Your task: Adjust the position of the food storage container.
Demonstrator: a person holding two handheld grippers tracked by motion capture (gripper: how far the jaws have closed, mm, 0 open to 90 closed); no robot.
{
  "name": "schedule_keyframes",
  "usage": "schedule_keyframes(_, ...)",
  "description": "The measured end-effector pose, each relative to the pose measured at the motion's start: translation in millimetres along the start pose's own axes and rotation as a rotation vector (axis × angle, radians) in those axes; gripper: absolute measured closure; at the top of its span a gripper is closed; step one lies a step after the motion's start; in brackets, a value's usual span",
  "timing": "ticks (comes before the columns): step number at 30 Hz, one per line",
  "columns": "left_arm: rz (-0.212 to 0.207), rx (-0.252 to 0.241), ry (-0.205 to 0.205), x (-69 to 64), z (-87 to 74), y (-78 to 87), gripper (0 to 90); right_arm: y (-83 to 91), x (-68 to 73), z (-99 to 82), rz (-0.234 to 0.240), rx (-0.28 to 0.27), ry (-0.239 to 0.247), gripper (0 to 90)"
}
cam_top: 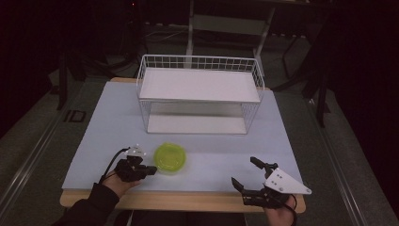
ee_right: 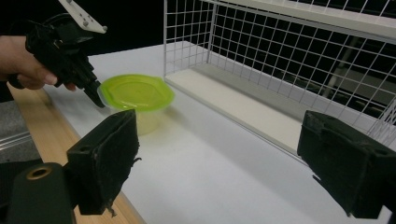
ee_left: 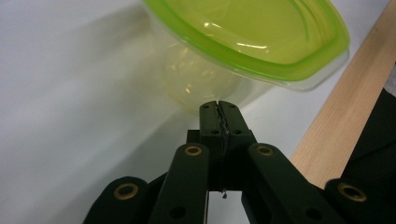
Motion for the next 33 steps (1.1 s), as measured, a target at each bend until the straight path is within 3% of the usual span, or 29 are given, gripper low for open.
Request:
schedule_keyframes(4, -0.01, 0.023, -0.003, -3.8, -1.2, -4.5, 90.0, 0.4, 0.1, 0.3, -0.001, -0.002, 0.004, 12.3)
schedule_keyframes(6, 0.015, 0.021, 0.0, -1.1, -1.6, -3.0, 90.0, 0.7, 0.1, 0.4, -0.001, -0.001, 0.007, 12.4)
schedule_keyframes(12, 0.057, -0.032, 0.063, 13.7, 5.3, 2.5, 90.0, 0.4, 0.6, 0.6, 0.002, -0.001, 0.011, 12.4)
schedule_keyframes(17, 0.045, -0.029, 0.094, 18.4, 8.2, -3.0, 90.0, 1.0, 0.9, 1.0, 0.0, -0.003, 0.013, 12.3)
schedule_keyframes(25, 0.004, 0.002, 0.102, 4.0, 14.0, -22.9, 90.0, 1.2, 0.5, 0.8, -0.001, -0.002, 0.009, 12.4)
schedule_keyframes(33, -0.025, 0.034, 0.068, -17.0, 18.3, -39.8, 90.0, 1.8, -0.1, 0.5, 0.001, -0.002, 0.01, 12.4)
Point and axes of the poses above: each handheld gripper's, and its own axes: y roughly backward along the jaws, z roughly out of its top, x roughly to its left, the point moved 6 cm from there along -y, roughly forward along the jaws, and after that the axes turned 9 degrees about y, right-handed, at the moved point
